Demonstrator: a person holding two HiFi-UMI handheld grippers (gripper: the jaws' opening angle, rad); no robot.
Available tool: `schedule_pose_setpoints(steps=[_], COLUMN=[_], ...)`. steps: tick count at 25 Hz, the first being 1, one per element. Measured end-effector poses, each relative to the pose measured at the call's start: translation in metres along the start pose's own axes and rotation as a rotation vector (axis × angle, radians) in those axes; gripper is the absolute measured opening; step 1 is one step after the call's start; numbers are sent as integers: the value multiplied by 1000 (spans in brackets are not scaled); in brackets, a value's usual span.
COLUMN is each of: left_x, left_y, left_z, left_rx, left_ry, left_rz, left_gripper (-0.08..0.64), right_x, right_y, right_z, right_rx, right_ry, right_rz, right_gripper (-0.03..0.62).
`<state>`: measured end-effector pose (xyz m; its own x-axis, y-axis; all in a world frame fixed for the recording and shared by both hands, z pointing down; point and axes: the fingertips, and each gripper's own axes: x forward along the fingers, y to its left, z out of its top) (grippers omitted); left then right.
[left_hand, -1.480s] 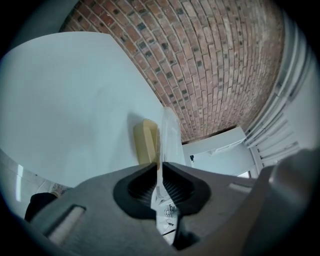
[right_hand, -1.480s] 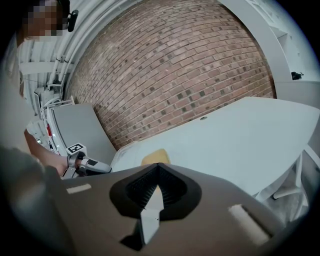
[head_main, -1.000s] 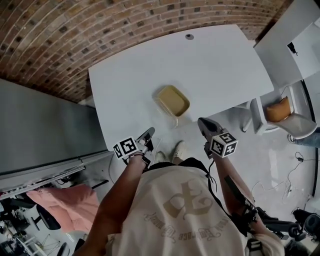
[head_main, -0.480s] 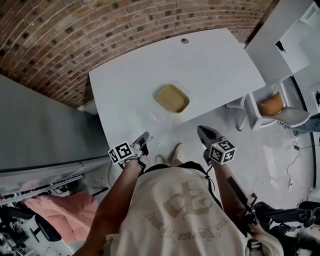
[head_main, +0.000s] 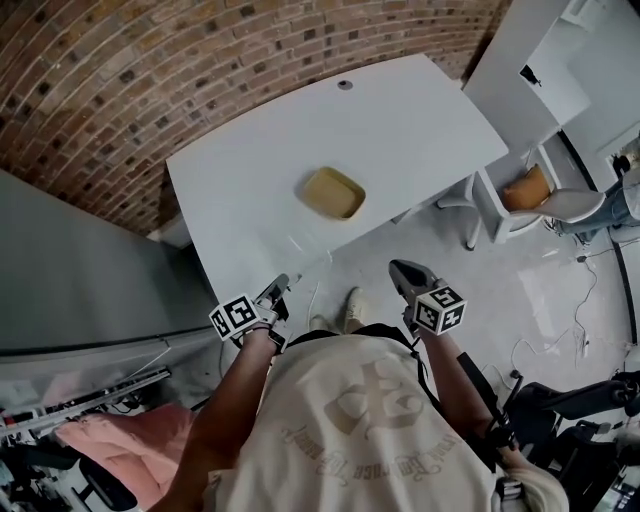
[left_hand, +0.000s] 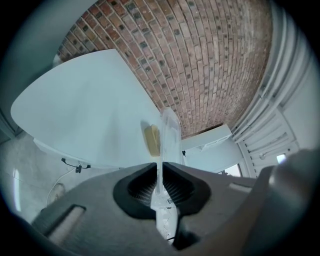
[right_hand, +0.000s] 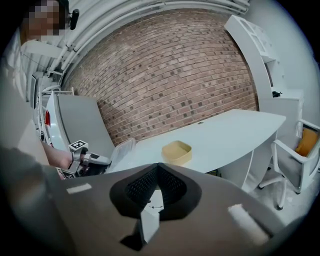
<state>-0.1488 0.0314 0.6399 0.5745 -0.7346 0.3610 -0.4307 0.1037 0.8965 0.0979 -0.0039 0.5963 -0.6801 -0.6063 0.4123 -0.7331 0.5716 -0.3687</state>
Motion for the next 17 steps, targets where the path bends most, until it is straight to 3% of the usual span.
schedule_pose_setpoints(steps=[17], left_x=[-8], left_y=[-2], left_z=[-5], left_rx=[14], left_ry=[52], left_rz=[-46], left_gripper=[37], right_x=[-18], right_y=[24], right_z=[-12], right_rx=[-5], right_ry=[-30], right_rz=[-69], right_gripper=[8])
